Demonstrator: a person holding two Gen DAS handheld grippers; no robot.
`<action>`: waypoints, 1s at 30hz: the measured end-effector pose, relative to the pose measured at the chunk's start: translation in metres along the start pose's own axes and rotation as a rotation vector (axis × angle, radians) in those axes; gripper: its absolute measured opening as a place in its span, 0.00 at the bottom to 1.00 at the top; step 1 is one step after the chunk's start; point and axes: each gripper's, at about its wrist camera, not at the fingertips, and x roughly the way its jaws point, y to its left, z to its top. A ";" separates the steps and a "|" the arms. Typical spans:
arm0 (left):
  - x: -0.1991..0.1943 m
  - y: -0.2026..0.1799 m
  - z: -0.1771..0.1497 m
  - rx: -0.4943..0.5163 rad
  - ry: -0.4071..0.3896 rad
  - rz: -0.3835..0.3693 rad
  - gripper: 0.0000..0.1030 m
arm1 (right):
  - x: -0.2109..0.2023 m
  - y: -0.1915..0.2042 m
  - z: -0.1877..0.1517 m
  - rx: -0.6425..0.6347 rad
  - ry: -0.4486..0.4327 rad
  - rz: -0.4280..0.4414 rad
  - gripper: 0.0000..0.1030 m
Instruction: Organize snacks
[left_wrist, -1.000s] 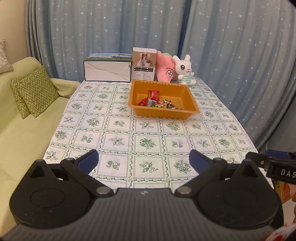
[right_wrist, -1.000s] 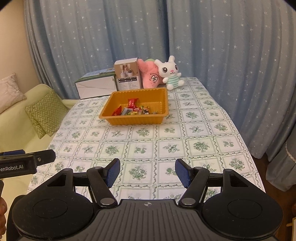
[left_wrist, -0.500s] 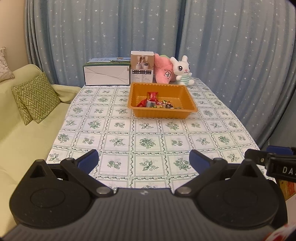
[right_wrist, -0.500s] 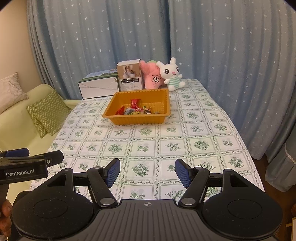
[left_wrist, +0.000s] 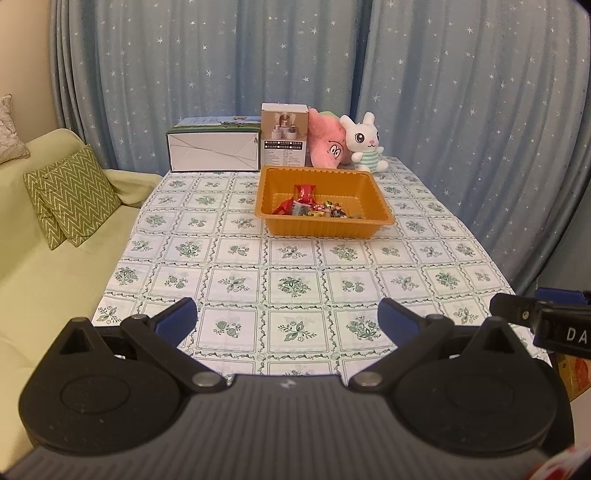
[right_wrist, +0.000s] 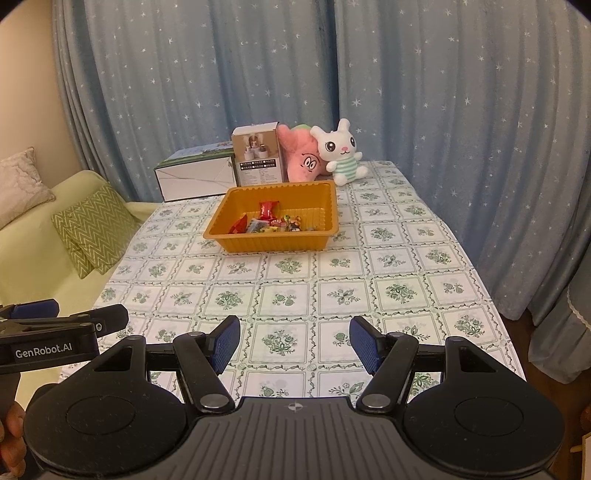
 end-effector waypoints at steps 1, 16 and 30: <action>0.000 0.000 0.000 -0.001 0.001 0.000 1.00 | 0.000 0.000 0.000 -0.001 0.001 -0.001 0.64; 0.000 0.000 0.000 0.002 -0.002 0.005 1.00 | -0.002 0.001 0.002 -0.005 -0.007 0.000 0.64; -0.001 -0.004 0.001 0.010 -0.007 0.001 1.00 | -0.003 0.001 0.004 -0.006 -0.013 0.000 0.64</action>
